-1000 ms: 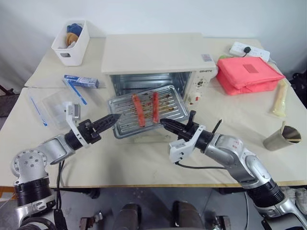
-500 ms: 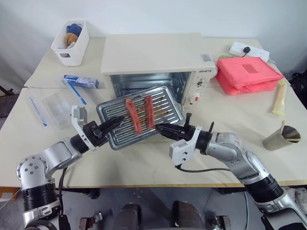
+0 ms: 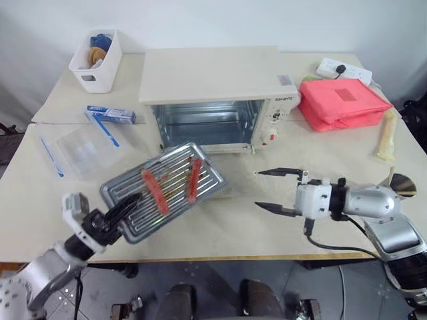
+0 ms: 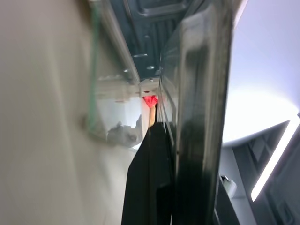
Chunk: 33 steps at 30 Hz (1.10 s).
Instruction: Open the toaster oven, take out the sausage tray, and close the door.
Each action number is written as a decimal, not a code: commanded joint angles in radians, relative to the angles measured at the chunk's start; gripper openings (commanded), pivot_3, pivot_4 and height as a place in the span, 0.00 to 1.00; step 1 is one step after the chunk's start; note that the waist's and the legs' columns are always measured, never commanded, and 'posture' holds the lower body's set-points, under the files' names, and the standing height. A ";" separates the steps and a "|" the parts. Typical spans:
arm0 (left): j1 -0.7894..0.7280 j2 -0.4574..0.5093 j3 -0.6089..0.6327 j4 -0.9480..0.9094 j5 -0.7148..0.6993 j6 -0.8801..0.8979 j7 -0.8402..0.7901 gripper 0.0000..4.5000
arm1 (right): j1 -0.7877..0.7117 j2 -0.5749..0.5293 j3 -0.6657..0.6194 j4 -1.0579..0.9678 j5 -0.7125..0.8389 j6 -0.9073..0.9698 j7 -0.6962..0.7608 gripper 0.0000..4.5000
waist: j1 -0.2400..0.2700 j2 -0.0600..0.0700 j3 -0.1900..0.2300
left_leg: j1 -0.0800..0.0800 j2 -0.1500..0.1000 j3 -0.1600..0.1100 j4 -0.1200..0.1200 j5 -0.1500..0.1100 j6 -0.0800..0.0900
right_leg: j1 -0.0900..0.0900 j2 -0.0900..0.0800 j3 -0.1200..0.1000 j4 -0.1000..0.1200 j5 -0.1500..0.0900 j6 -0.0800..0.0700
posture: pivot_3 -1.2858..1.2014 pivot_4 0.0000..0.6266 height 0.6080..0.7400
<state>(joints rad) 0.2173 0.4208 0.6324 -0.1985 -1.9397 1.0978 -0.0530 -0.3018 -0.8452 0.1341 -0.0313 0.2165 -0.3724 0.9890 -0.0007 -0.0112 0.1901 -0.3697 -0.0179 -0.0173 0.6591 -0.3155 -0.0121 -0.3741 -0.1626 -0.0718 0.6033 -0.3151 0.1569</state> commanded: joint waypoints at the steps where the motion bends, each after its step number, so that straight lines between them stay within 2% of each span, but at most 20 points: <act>1: 0.081 -0.089 0.083 -0.108 -0.033 -0.089 -0.036 0.00 | -0.011 0.010 -0.040 0.108 0.028 0.018 0.040 0.55 | 0.000 0.000 0.000 | 0.000 0.000 0.001 0.001 0.000 0.000 | 0.000 0.000 0.000 -0.002 0.000 0.000 | 0.52 0.24 1.00; 8: 0.274 -0.357 0.077 -0.303 -0.033 -0.284 -0.019 0.00 | -0.090 0.099 -0.013 0.370 -0.020 0.013 0.102 0.01 | 0.002 0.000 0.000 | -0.001 0.000 0.003 0.004 -0.002 0.001 | 0.002 -0.001 0.000 -0.005 0.001 -0.001 | 0.52 0.24 1.00; 13: 0.335 -0.446 0.057 -0.360 -0.033 -0.386 -0.022 0.00 | -0.162 0.153 0.000 0.485 -0.069 -0.004 0.106 0.01 | 0.002 0.000 0.000 | -0.001 0.000 0.008 0.005 -0.003 0.002 | 0.003 0.000 0.000 -0.007 0.001 -0.001 | 0.52 0.24 1.00; 17: 0.338 -0.514 0.072 -0.371 -0.033 -0.473 -0.012 0.00 | -0.196 0.222 -0.018 0.496 0.041 0.012 0.212 0.01 | 0.002 0.000 0.000 | -0.001 0.000 0.009 0.005 -0.004 0.003 | 0.005 0.000 -0.001 -0.011 0.002 -0.001 | 0.52 0.24 1.00; 21: 0.316 -0.521 0.160 -0.272 -0.033 -0.469 -0.082 0.00 | -0.214 0.262 -0.048 0.455 0.091 0.056 0.221 0.01 | 0.002 0.000 0.000 | -0.002 0.001 0.009 0.006 -0.006 0.004 | 0.005 0.000 -0.001 -0.013 0.002 -0.001 | 0.52 0.24 1.00; 27: 0.339 -0.416 0.247 -0.027 -0.033 -0.245 -0.245 0.00 | -0.229 0.282 -0.153 0.404 0.213 0.140 0.218 0.01 | 0.002 0.000 0.000 | -0.002 0.001 0.010 0.007 -0.009 0.006 | 0.005 0.001 -0.001 -0.014 0.002 -0.001 | 0.52 0.24 1.00; 33: 0.356 -0.298 0.281 0.131 -0.033 -0.110 -0.331 0.00 | -0.345 0.328 -0.279 0.314 0.351 0.345 0.058 0.01 | 0.000 0.000 0.000 | -0.002 0.003 0.005 0.008 -0.010 0.005 | 0.002 0.001 0.001 -0.011 0.003 -0.001 | 0.52 0.24 1.00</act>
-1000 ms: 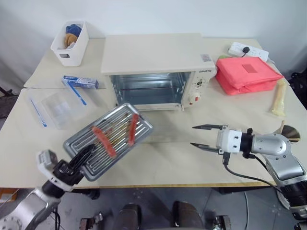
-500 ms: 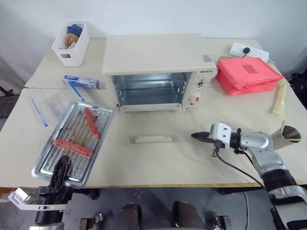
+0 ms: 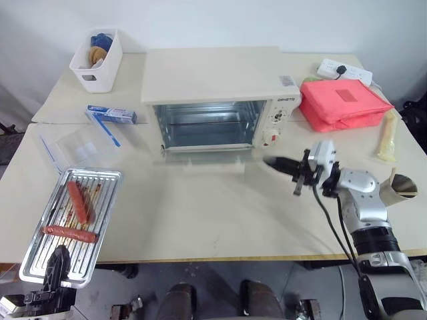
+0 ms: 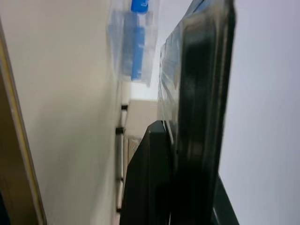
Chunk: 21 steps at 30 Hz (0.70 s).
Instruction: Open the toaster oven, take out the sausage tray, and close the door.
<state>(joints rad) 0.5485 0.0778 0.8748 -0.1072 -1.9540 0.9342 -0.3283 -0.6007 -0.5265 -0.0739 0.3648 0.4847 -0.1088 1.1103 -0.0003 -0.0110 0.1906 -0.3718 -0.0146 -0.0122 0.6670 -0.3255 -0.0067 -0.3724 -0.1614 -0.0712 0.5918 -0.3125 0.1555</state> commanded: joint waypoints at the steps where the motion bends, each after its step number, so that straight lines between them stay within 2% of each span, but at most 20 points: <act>1: 0.028 0.069 0.035 0.061 -0.018 0.071 -0.066 0.00 | -0.052 0.012 -0.074 -0.109 0.099 0.112 -0.063 0.01 | 0.000 0.000 0.000 | 0.000 0.001 0.000 0.000 0.000 -0.001 | -0.001 0.000 0.000 0.000 0.000 0.000 | 0.52 0.24 1.00; 6: 0.031 0.144 0.022 0.118 -0.018 0.132 -0.108 0.00 | -0.039 0.016 -0.083 -0.189 0.129 0.205 -0.072 0.01 | 0.001 0.000 0.000 | 0.000 0.010 0.001 -0.001 -0.005 -0.003 | -0.002 0.005 0.000 0.000 0.000 0.000 | 0.52 0.24 1.00; 16: 0.038 0.361 -0.010 0.115 -0.018 0.226 -0.171 0.00 | 0.255 -0.130 -0.117 -0.377 0.128 0.294 0.024 0.01 | -0.003 0.000 0.000 | -0.001 0.010 0.005 -0.001 -0.008 -0.003 | -0.003 0.010 0.002 -0.001 0.000 -0.001 | 0.52 0.24 1.00; 19: 0.014 0.411 -0.062 0.054 -0.009 0.229 -0.147 0.00 | 0.370 -0.157 -0.138 -0.447 0.125 0.289 0.035 0.13 | -0.003 0.001 0.000 | 0.003 0.012 0.010 -0.001 -0.009 -0.004 | -0.004 0.010 0.006 -0.001 -0.001 -0.002 | 0.52 0.24 1.00; 21: -0.028 0.429 -0.101 -0.015 -0.015 0.217 -0.103 0.00 | 0.445 -0.174 -0.146 -0.490 0.114 0.275 0.050 0.28 | -0.001 0.001 0.001 | 0.003 0.013 0.010 -0.001 -0.009 -0.005 | -0.004 0.011 0.007 -0.001 -0.001 -0.003 | 0.52 0.24 1.00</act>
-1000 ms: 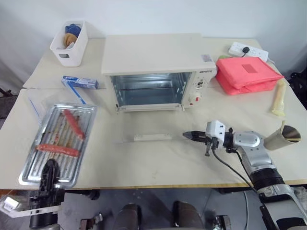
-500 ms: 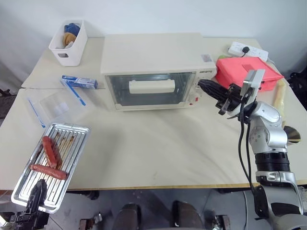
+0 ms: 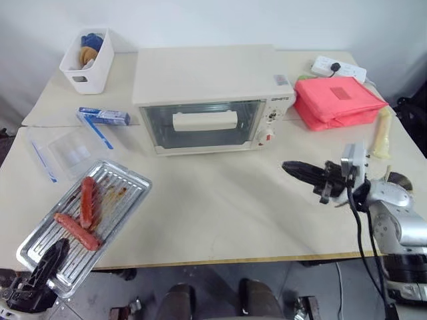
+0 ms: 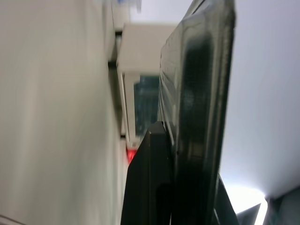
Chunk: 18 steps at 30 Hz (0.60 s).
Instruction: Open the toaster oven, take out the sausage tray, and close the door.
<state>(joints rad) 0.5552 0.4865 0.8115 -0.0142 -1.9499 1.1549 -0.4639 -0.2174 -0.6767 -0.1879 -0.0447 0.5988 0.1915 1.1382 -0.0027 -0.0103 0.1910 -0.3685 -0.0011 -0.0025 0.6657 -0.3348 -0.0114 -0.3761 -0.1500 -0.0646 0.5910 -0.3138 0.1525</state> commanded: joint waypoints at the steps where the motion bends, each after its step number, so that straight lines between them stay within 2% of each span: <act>1: -0.059 0.047 -0.068 -0.123 -0.022 -0.009 0.063 0.00 | 0.102 -0.030 -0.041 -0.097 -0.010 -0.042 0.029 0.36 | 0.004 0.000 0.000 | 0.000 0.003 0.000 0.000 0.000 0.000 | 0.000 0.000 0.001 0.000 0.000 0.000 | 0.52 0.24 1.00; 9: -0.265 0.228 -0.261 -0.057 -0.017 -0.007 0.167 0.00 | 0.285 -0.035 -0.129 -0.238 0.007 -0.034 -0.022 0.98 | -0.002 0.001 0.001 | 0.002 0.000 0.002 0.000 0.000 0.000 | 0.000 0.001 0.003 0.002 0.001 -0.002 | 0.52 0.24 1.00; 13: -0.602 0.238 -0.479 -0.001 0.032 -0.021 0.323 0.00 | 0.380 -0.032 -0.195 -0.334 0.039 -0.006 -0.061 0.99 | 0.027 0.004 0.002 | 0.000 -0.002 0.000 0.001 0.001 0.000 | -0.001 0.001 0.002 0.003 0.002 -0.001 | 0.52 0.24 1.00; 15: -0.736 0.225 -0.553 0.047 0.106 0.002 0.317 0.00 | 0.440 -0.035 -0.228 -0.386 0.051 0.006 -0.068 0.99 | 0.029 0.004 0.002 | 0.000 -0.003 0.000 0.002 0.002 0.000 | -0.001 0.001 0.003 0.005 0.003 0.000 | 0.52 0.24 1.00; 18: -0.860 0.207 -0.623 0.116 0.194 0.037 0.287 0.00 | 0.504 -0.042 -0.256 -0.432 0.049 0.011 -0.067 0.99 | 0.026 0.003 0.002 | 0.000 -0.004 0.004 0.002 0.002 0.000 | -0.001 0.001 0.002 0.008 0.003 0.001 | 0.52 0.24 1.00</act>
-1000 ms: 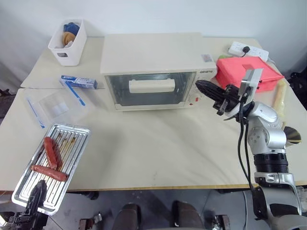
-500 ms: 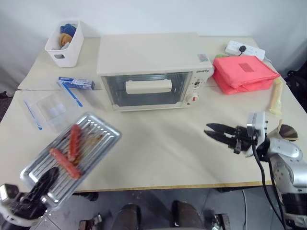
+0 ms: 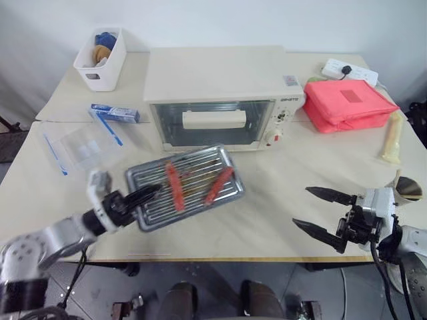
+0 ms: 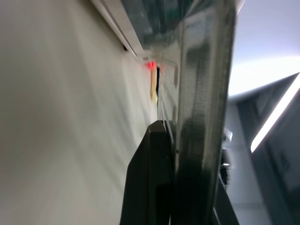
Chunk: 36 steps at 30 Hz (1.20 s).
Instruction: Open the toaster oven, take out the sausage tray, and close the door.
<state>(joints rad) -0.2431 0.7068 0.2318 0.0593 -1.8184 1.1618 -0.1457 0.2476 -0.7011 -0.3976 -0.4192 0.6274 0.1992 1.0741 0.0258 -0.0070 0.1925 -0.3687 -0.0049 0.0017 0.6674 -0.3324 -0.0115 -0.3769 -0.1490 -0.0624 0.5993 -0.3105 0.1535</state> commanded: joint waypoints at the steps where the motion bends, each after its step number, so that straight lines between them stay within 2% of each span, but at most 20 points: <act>1: -0.119 -0.029 -0.076 0.081 0.108 0.049 -0.052 0.00 | 0.060 -0.017 -0.057 -0.073 0.017 0.003 -0.007 0.99 | -0.007 0.000 0.000 | 0.001 0.000 0.005 0.000 0.000 0.000 | 0.000 0.000 0.000 0.000 0.000 0.000 | 0.52 0.24 1.00; 4: -0.231 -0.072 -0.132 0.167 0.213 0.092 -0.106 0.00 | 0.097 -0.011 -0.082 -0.112 0.026 0.011 -0.033 0.99 | -0.007 0.000 0.000 | 0.001 0.001 0.010 0.000 0.001 0.001 | 0.000 0.000 -0.001 -0.001 0.000 0.001 | 0.52 0.24 1.00; 8: -0.302 -0.122 -0.205 0.216 0.361 0.150 -0.172 0.00 | 0.160 -0.001 -0.111 -0.181 0.040 0.032 -0.065 0.99 | -0.004 0.000 0.000 | 0.001 0.001 0.010 0.000 0.001 0.001 | 0.000 0.000 -0.001 0.000 0.000 0.001 | 0.52 0.24 1.00; 12: -0.317 -0.185 -0.204 0.209 0.433 0.184 -0.156 0.00 | 0.201 0.001 -0.133 -0.219 0.048 0.040 -0.085 0.99 | 0.001 0.000 0.000 | 0.001 0.001 0.009 0.001 0.001 0.001 | 0.000 0.000 -0.001 0.000 0.001 0.002 | 0.52 0.24 1.00; 19: -0.325 -0.230 -0.141 0.212 0.520 0.203 -0.164 0.00 | 0.216 -0.004 -0.142 -0.242 0.062 0.054 -0.106 0.99 | 0.004 -0.001 0.000 | 0.001 0.000 0.008 0.003 0.002 0.001 | 0.002 0.000 -0.001 0.000 0.001 0.003 | 0.52 0.24 1.00; 22: -0.299 -0.207 -0.110 0.131 0.540 0.217 -0.161 0.13 | 0.184 -0.012 -0.114 -0.233 0.057 0.064 -0.114 1.00 | 0.001 -0.001 0.000 | 0.001 0.000 0.008 0.003 0.002 0.001 | 0.001 0.000 -0.001 0.000 0.001 0.003 | 0.52 0.24 1.00; 25: -0.259 -0.161 -0.089 0.053 0.603 0.180 -0.189 0.35 | 0.154 -0.019 -0.097 -0.219 0.054 0.072 -0.110 1.00 | -0.006 -0.001 0.000 | 0.001 0.001 0.008 0.002 0.002 0.001 | 0.000 0.000 -0.001 0.000 0.001 0.003 | 0.52 0.24 1.00; 30: -0.175 -0.049 -0.061 -0.040 0.676 0.115 -0.326 0.69 | 0.136 -0.033 -0.081 -0.197 0.049 0.069 -0.082 1.00 | -0.005 -0.001 0.000 | 0.001 0.002 0.009 0.000 0.002 0.000 | 0.000 0.000 -0.001 0.000 0.001 0.003 | 0.52 0.24 1.00; 34: -0.058 0.075 -0.008 -0.131 0.766 -0.022 -0.490 0.97 | 0.104 -0.058 -0.067 -0.162 0.051 0.064 -0.033 1.00 | -0.003 -0.001 0.000 | 0.001 0.001 0.009 0.000 0.002 0.000 | 0.000 0.000 -0.001 -0.002 0.001 0.003 | 0.52 0.24 1.00; 36: 0.001 0.122 0.056 -0.143 0.788 -0.101 -0.582 0.99 | 0.082 -0.072 -0.064 -0.143 0.073 0.078 -0.010 1.00 | -0.003 0.000 0.000 | 0.001 0.002 0.009 0.000 0.002 0.000 | 0.000 0.000 -0.001 -0.002 0.001 0.002 | 0.52 0.24 1.00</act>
<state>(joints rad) -0.2632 0.7978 0.2227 -0.0387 -1.0535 1.1428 -0.6375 0.3401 -0.7575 -0.4553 -0.5647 0.6698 0.2736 1.0405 0.0225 -0.0074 0.1925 -0.3681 -0.0028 0.0103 0.6671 -0.3307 -0.0113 -0.3772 -0.1489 -0.0632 0.5969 -0.3095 0.1555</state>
